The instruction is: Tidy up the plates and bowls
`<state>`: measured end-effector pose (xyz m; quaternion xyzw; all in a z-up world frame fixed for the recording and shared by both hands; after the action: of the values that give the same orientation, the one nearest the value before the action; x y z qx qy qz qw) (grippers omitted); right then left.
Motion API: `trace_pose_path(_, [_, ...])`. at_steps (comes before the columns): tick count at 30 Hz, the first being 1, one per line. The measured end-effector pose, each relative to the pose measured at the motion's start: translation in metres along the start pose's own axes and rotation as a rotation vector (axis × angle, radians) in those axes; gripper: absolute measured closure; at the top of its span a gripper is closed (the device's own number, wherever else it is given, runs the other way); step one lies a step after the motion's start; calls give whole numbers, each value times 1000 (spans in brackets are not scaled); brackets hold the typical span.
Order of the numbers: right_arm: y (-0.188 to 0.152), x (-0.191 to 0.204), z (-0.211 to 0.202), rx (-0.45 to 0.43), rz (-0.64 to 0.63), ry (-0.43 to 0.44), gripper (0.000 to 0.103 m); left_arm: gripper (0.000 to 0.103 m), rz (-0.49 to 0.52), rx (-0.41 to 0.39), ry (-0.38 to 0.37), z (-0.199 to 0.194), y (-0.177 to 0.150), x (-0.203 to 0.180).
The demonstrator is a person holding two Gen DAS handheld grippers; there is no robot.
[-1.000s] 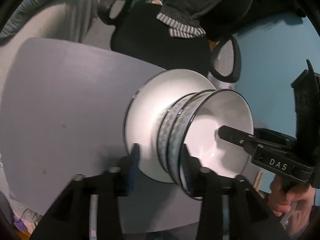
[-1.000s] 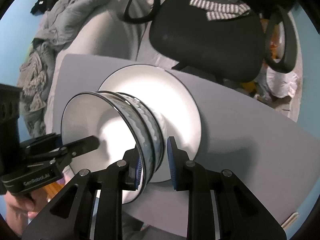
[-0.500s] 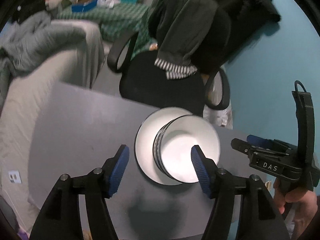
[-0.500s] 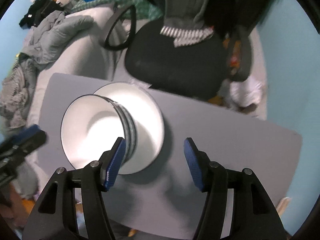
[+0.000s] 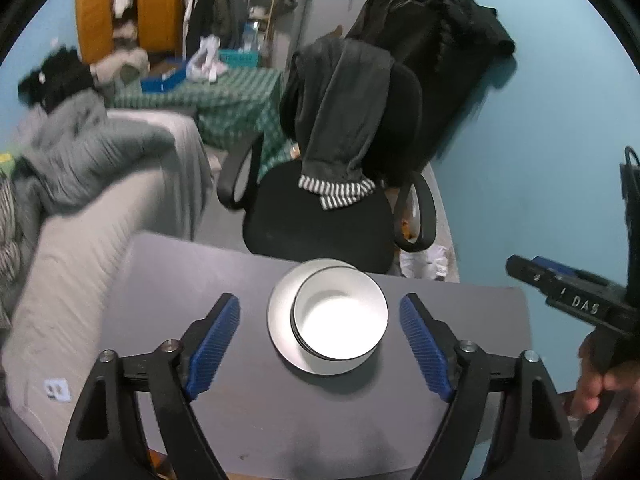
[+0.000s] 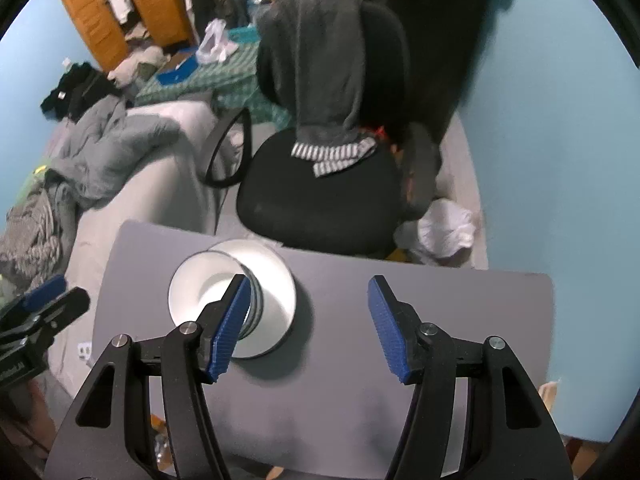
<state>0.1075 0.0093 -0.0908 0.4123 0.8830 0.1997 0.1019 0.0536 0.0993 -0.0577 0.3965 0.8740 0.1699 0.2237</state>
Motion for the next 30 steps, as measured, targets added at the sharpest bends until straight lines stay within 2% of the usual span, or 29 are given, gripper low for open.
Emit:
trace_pose_path(3, [-3, -4, -16, -24, 15, -8, 43, 15, 43, -21, 12, -14, 0, -10])
trace_pose_path(12, [-13, -11, -49, -49, 23, -53, 43, 15, 111, -45, -25, -39, -2, -30])
trace_pose_path(18, [-13, -12, -61, -50, 25, -64, 43, 15, 98, -33, -71, -48, 1, -38])
trace_pose_path(30, [-15, -16, -66, -62, 34, -61, 43, 15, 94, -50, -56, -52, 5, -36])
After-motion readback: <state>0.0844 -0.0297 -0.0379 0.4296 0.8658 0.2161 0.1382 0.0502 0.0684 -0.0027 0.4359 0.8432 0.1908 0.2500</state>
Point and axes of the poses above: each gripper's, at about its wrist camera, not at the fingertips, and z roughly the way its jaws point, x to its left, y to its top, the point moved 5 cm from there along z, roughly the way its jaws point, and after that the axes turned 7 degrees about -z, right-handed, at the moved point
